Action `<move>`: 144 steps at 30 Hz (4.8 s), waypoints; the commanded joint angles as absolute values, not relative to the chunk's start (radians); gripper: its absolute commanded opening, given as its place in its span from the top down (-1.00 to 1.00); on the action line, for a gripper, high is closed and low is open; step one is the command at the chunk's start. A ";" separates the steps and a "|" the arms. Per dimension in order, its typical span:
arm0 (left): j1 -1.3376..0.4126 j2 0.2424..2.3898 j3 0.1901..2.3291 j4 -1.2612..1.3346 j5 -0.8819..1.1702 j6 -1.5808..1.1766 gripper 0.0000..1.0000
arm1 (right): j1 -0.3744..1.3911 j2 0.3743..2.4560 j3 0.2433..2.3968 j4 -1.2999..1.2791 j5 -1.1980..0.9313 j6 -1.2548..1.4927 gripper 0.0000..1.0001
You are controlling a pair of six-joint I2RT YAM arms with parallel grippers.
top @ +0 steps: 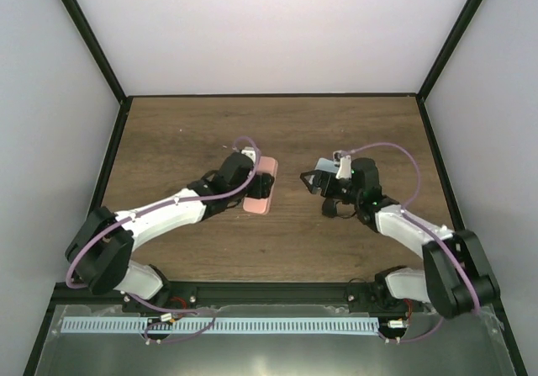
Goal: Organize the sunglasses
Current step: Open the sunglasses case, then place the sunglasses case at the center of the board.
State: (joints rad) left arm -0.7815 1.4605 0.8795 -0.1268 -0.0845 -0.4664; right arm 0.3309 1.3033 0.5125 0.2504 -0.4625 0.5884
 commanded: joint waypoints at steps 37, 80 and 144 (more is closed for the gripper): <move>-0.663 1.459 0.725 0.230 0.391 -0.563 -0.41 | 0.504 1.376 0.570 0.370 -0.544 0.468 -0.69; -0.650 1.421 0.706 0.328 0.628 -0.629 -0.39 | 0.517 1.537 0.651 0.266 -0.435 0.460 -0.70; -0.542 1.533 0.750 0.189 0.652 -0.589 -0.52 | 0.517 1.375 0.618 0.247 -0.374 0.445 -0.72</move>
